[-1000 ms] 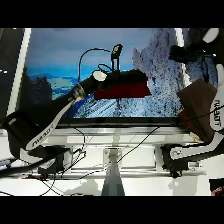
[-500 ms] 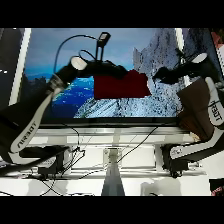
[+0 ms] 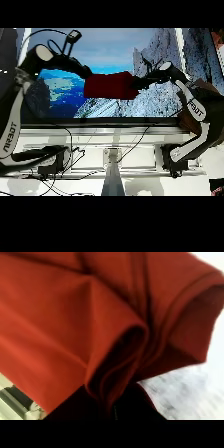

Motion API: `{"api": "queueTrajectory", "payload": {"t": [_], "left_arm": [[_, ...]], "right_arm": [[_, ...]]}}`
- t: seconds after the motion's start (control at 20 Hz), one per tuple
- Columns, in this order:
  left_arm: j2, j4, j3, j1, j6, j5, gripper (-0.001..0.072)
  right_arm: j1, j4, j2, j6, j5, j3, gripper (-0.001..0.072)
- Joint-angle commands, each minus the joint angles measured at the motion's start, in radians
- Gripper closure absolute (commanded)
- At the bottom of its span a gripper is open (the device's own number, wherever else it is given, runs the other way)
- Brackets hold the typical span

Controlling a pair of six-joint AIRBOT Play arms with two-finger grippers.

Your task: Fold the clothes and pants, and hang the long-sleeved shirts on hangers.

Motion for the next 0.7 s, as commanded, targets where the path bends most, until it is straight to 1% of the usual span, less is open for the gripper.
{"api": "queueTrajectory", "payload": {"t": [0.0, 0.1, 0.15, 0.25, 0.35, 0.45, 0.5, 0.65], "left_arm": [[0.096, 0.161, 0.000, 0.066, -0.003, -0.076, 0.0093], [0.168, 0.254, 0.000, 0.084, -0.003, -0.084, 0.0094], [0.202, 0.302, 0.000, 0.089, -0.003, -0.085, 0.0093], [0.267, 0.387, 0.000, 0.089, -0.003, -0.085, 0.0094], [0.317, 0.399, 0.000, 0.089, -0.003, -0.085, 0.0094], [0.343, 0.399, 0.000, 0.089, -0.003, -0.085, 0.0093], [0.348, 0.399, 0.000, 0.089, -0.003, -0.085, 0.0093], [0.348, 0.399, 0.000, 0.089, -0.003, -0.084, 0.0093]], "right_arm": [[0.036, -0.090, 0.031, 0.005, -0.009, 0.086, 0.0699], [0.019, -0.197, 0.084, 0.042, -0.011, 0.149, 0.0699], [0.004, -0.276, 0.122, 0.090, -0.019, 0.179, 0.0699], [-0.037, -0.455, 0.209, 0.224, -0.021, 0.217, 0.0699], [-0.095, -0.622, 0.316, 0.399, -0.006, 0.221, 0.0699], [-0.161, -0.757, 0.431, 0.525, 0.055, 0.221, 0.0699], [-0.198, -0.811, 0.490, 0.558, 0.101, 0.221, 0.0699], [-0.324, -0.949, 0.630, 0.563, 0.272, 0.221, 0.0699]]}}
